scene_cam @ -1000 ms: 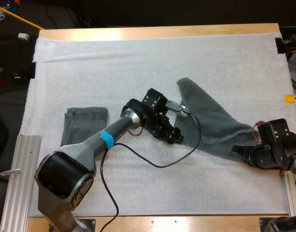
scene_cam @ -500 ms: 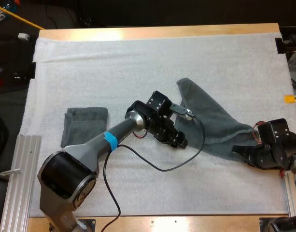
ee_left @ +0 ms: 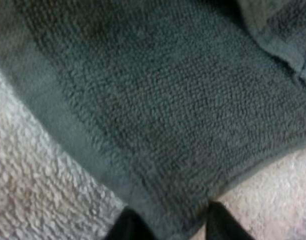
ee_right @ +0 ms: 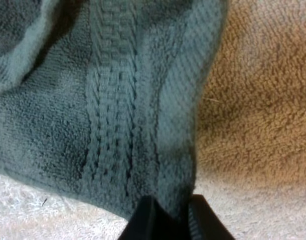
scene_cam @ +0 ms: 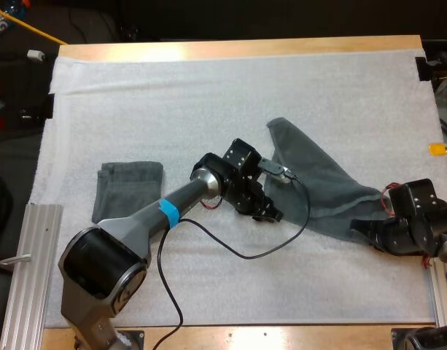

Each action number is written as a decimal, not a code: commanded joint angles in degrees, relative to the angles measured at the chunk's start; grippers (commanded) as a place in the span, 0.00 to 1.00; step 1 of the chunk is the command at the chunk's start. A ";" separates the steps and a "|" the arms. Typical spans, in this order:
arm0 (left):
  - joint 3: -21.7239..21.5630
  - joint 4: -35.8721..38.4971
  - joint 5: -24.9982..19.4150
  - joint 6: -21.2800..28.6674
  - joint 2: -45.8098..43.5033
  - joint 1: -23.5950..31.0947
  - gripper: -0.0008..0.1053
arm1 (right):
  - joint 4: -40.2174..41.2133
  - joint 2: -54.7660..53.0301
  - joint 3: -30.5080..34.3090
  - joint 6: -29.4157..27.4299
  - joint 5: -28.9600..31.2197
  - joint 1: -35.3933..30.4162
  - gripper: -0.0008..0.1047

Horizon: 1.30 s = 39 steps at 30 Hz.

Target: Pick towel from pile, fold and stack

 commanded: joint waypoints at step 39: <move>0.16 21.43 -6.62 9.75 -40.91 -0.07 0.01 | -1.74 -13.06 -10.30 8.73 -28.88 0.13 0.01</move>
